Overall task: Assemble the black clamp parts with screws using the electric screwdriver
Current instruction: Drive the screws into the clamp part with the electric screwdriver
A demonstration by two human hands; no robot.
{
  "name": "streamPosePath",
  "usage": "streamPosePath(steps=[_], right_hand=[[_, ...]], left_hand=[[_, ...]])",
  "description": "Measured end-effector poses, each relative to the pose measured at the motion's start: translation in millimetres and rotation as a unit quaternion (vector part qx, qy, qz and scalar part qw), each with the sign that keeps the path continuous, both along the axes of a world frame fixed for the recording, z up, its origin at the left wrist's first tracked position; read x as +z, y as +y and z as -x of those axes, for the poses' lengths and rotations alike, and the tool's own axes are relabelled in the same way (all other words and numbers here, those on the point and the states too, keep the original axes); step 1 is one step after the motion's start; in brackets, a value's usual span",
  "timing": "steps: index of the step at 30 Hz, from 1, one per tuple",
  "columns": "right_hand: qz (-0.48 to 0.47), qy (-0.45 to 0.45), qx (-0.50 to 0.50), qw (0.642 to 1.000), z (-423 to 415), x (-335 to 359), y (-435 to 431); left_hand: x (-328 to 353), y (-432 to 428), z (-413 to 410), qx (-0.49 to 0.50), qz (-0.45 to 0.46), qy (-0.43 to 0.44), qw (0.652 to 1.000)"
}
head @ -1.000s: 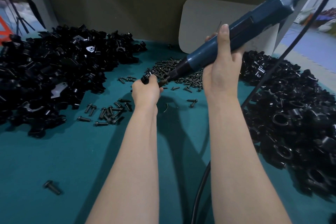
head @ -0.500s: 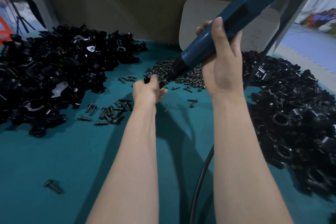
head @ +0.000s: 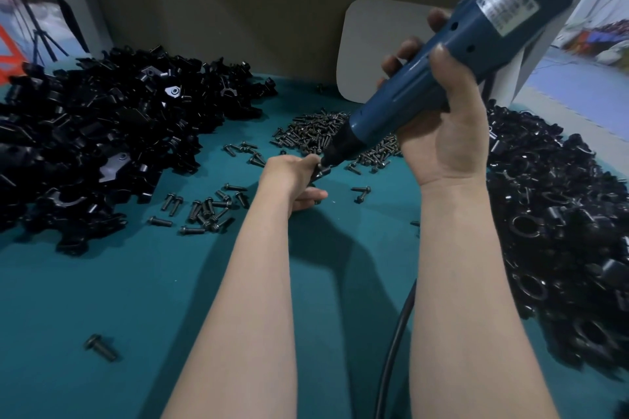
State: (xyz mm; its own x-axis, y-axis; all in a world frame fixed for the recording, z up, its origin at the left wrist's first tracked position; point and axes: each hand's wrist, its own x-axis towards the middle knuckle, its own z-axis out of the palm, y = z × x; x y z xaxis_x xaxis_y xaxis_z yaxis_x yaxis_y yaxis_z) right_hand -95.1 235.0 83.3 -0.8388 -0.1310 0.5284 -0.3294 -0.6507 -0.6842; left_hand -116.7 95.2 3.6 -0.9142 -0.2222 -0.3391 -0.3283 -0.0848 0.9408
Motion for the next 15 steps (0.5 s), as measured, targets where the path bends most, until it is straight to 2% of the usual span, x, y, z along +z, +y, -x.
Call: streamPosePath(steps=[6, 9, 12, 15], right_hand=[[0.021, 0.027, 0.048, 0.998, -0.7, 6.0, 6.7], [0.012, 0.002, 0.017, 1.000, -2.1, 9.1, 8.3], [-0.030, -0.127, -0.072, 0.989, 4.2, 7.2, 7.1], [-0.138, -0.298, -0.141, 0.934, 17.9, -7.1, 12.0]], left_hand=[[5.0, 3.2, -0.3, -0.010, -0.013, -0.025, 1.000], [4.1, 4.0, 1.9, 0.018, -0.013, 0.032, 0.999], [1.4, 1.6, 3.9, 0.085, -0.059, 0.110, 0.989], [0.1, -1.2, 7.1, 0.148, -0.081, 0.153, 0.974]])
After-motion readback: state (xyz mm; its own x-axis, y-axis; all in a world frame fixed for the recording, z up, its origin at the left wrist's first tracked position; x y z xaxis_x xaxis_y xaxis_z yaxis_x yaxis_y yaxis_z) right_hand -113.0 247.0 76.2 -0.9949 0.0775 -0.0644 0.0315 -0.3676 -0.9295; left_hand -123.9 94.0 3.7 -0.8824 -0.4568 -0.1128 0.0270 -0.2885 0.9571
